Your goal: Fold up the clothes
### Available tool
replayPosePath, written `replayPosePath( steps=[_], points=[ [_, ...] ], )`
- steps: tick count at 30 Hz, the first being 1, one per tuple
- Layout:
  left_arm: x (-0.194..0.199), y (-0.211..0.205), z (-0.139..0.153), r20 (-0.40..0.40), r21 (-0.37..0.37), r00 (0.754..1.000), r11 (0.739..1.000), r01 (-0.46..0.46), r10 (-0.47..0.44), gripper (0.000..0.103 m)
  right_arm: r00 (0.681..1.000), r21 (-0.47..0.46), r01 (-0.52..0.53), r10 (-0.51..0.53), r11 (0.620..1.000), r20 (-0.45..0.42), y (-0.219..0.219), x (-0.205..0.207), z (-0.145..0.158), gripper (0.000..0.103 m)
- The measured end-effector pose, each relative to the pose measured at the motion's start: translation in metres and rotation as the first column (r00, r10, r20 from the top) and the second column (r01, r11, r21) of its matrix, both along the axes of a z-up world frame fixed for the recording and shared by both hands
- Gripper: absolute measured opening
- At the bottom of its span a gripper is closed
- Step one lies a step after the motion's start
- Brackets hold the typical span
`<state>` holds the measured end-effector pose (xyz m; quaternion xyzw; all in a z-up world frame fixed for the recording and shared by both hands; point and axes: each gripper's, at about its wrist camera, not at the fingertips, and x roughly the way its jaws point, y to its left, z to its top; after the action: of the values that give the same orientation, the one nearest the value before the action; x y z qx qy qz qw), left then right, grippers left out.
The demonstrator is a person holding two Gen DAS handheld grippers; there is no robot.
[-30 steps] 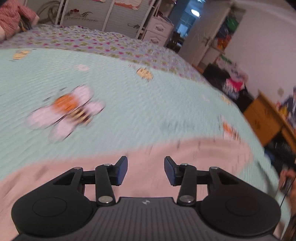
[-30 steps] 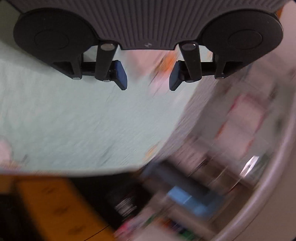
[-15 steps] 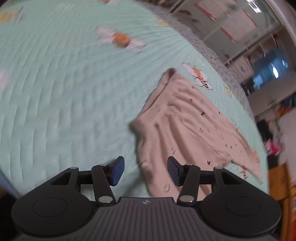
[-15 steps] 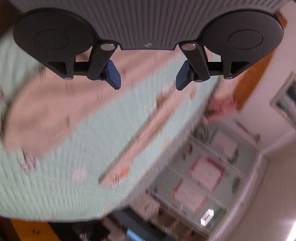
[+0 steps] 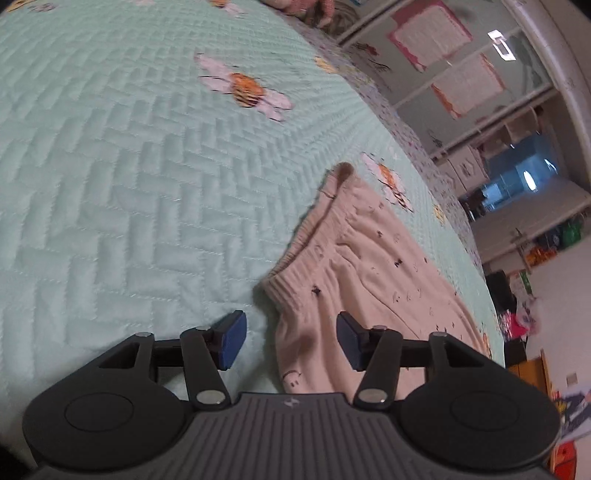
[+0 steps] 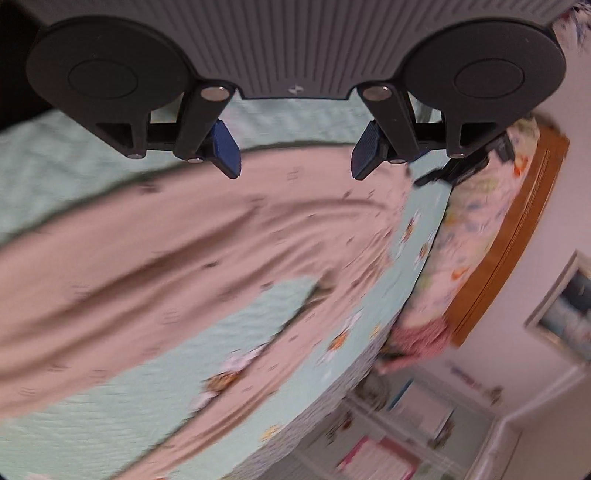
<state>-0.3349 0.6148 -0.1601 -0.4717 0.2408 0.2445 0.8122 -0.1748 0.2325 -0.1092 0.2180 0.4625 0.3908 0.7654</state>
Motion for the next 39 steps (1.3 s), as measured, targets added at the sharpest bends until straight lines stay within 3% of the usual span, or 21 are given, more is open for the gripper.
replayPosePath(
  steps=[2, 3, 4, 7, 10, 13, 14, 16, 23, 27, 29, 30, 31, 32, 33, 36, 39],
  points=[
    [0.004, -0.002, 0.000, -0.006, 0.012, 0.999, 0.999, 0.040, -0.040, 0.054, 0.994, -0.073, -0.073, 0.079, 0.995, 0.080, 0.025, -0.008, 0.008, 0.068],
    [0.006, -0.004, -0.001, -0.010, 0.017, 0.998, 0.998, 0.063, -0.063, 0.032, 0.984, -0.123, -0.109, 0.125, 0.986, 0.129, 0.039, -0.014, 0.011, 0.068],
    [0.008, -0.005, -0.002, -0.026, 0.015, 0.995, 0.996, 0.092, -0.091, 0.000, 0.966, -0.184, -0.148, 0.182, 0.972, 0.186, 0.052, -0.022, 0.014, 0.068],
    [0.007, -0.010, -0.005, -0.059, 0.039, 0.991, 0.991, 0.125, -0.123, 0.002, 0.857, -0.385, -0.230, 0.373, 0.894, 0.355, 0.090, -0.051, 0.020, 0.068],
    [0.005, -0.006, -0.006, -0.039, 0.019, 0.991, 0.992, 0.126, -0.125, 0.002, 0.685, -0.567, -0.252, 0.558, 0.785, 0.469, 0.121, -0.080, 0.017, 0.068],
    [0.004, -0.001, -0.003, -0.018, -0.007, 0.991, 0.991, 0.132, -0.132, 0.001, 0.520, -0.703, -0.220, 0.691, 0.676, 0.502, 0.150, -0.102, 0.005, 0.068],
    [0.004, 0.002, -0.002, -0.007, -0.022, 0.991, 0.991, 0.132, -0.132, 0.001, 0.480, -0.737, -0.201, 0.720, 0.646, 0.501, 0.157, -0.107, 0.000, 0.067],
    [0.002, 0.007, -0.001, 0.022, -0.063, 0.992, 0.990, 0.125, -0.124, 0.001, 0.419, -0.786, -0.155, 0.761, 0.598, 0.496, 0.166, -0.112, -0.010, 0.067],
    [-0.007, 0.016, 0.009, 0.101, -0.168, 0.992, 0.981, 0.097, -0.081, 0.001, 0.269, -0.844, -0.053, 0.822, 0.533, 0.502, 0.197, -0.115, -0.020, 0.065],
    [-0.006, 0.016, 0.013, 0.088, -0.179, 0.993, 0.979, 0.099, -0.084, 0.001, 0.184, -0.860, -0.010, 0.846, 0.510, 0.500, 0.211, -0.119, -0.023, 0.056],
    [-0.005, 0.018, 0.014, 0.078, -0.187, 0.993, 0.977, 0.098, -0.085, 0.001, 0.136, -0.866, 0.017, 0.856, 0.501, 0.498, 0.216, -0.122, -0.025, 0.046],
    [-0.006, 0.019, 0.015, 0.074, -0.190, 0.994, 0.977, 0.097, -0.085, 0.001, 0.117, -0.867, 0.027, 0.860, 0.497, 0.496, 0.218, -0.123, -0.027, 0.044],
    [-0.006, 0.019, 0.016, 0.071, -0.189, 0.994, 0.977, 0.097, -0.085, 0.001, 0.099, -0.869, 0.034, 0.863, 0.494, 0.495, 0.219, -0.124, -0.029, 0.032],
    [-0.007, 0.020, 0.017, 0.069, -0.186, 0.994, 0.978, 0.097, -0.086, 0.002, 0.100, -0.870, 0.028, 0.865, 0.492, 0.492, 0.221, -0.124, -0.029, 0.015],
    [-0.007, 0.020, 0.018, 0.064, -0.181, 0.994, 0.979, 0.098, -0.087, 0.002, 0.110, -0.872, 0.016, 0.865, 0.490, 0.489, 0.224, -0.123, -0.029, 0.007],
    [-0.007, 0.022, 0.019, 0.020, -0.142, 0.995, 0.985, 0.095, -0.093, 0.002, 0.177, -0.854, -0.077, 0.850, 0.515, 0.497, 0.224, -0.120, -0.016, 0.003],
    [-0.007, 0.022, 0.018, -0.029, -0.098, 0.995, 0.990, 0.097, -0.100, 0.002, 0.222, -0.833, -0.174, 0.845, 0.525, 0.486, 0.221, -0.120, -0.001, 0.003]
  ],
)
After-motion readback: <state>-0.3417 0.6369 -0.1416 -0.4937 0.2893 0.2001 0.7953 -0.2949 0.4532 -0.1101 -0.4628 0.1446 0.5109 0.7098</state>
